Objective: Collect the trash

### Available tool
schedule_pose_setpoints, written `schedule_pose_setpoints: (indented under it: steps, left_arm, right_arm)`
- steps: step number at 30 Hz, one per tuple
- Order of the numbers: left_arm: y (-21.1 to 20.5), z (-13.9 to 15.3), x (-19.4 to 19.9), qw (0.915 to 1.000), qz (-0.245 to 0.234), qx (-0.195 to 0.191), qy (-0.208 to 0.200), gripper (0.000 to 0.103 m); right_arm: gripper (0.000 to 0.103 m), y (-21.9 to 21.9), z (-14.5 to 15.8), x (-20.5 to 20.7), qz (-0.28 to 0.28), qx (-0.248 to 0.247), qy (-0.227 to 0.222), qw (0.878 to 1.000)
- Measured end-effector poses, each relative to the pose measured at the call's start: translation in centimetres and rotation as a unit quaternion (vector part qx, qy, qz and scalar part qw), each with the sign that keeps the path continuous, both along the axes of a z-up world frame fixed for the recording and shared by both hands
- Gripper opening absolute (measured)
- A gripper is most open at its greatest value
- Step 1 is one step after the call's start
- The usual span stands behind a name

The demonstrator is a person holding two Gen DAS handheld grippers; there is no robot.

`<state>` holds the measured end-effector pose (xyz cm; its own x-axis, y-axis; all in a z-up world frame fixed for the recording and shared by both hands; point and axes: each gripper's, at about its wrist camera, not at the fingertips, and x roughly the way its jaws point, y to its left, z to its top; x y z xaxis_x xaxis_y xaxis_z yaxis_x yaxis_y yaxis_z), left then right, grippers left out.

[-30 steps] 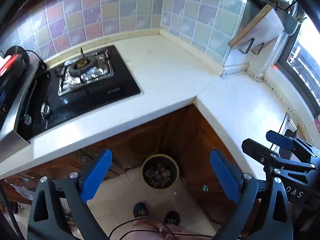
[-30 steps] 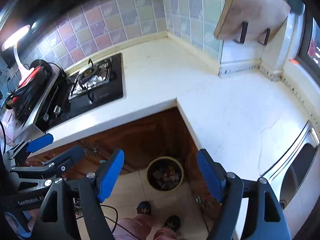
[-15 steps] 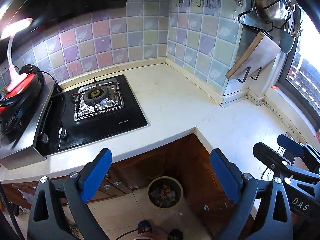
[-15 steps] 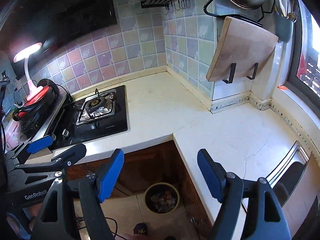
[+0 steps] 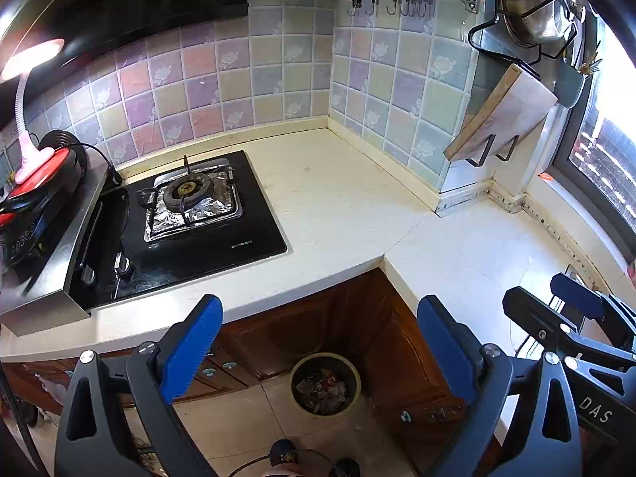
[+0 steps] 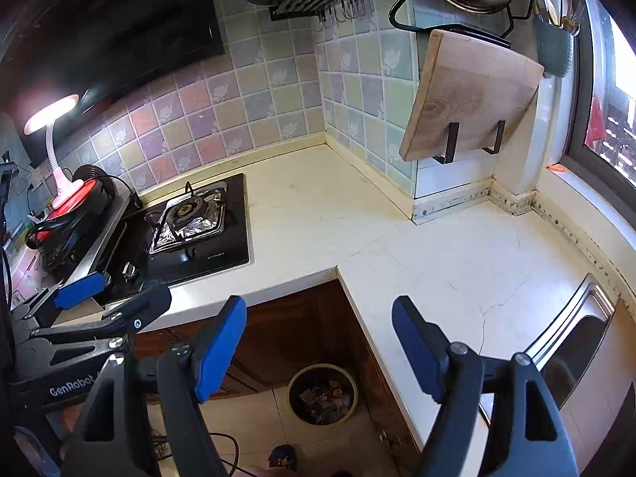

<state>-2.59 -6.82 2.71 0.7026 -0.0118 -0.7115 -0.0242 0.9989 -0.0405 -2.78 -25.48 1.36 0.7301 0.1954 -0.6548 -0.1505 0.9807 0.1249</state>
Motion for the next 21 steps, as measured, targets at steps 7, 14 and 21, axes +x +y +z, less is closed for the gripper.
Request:
schedule_pose_setpoints:
  steps: [7,14,21]
  left_arm:
    - [-0.38,0.06,0.13,1.0,0.001,0.003,-0.003,0.098]
    - [-0.42,0.11,0.09,1.0,0.001,0.002,-0.003,0.098]
    - [-0.27,0.06,0.06,1.0,-0.001,0.002,-0.002,0.098]
  right_arm:
    - [0.076,-0.19,0.03,0.11,0.001,0.0,0.0,1.0]
    - [0.076,-0.44,0.05,-0.05,-0.001,0.001,-0.002,1.0]
    - [0.076,-0.36,0.04,-0.1,-0.001,0.001,-0.001,1.0]
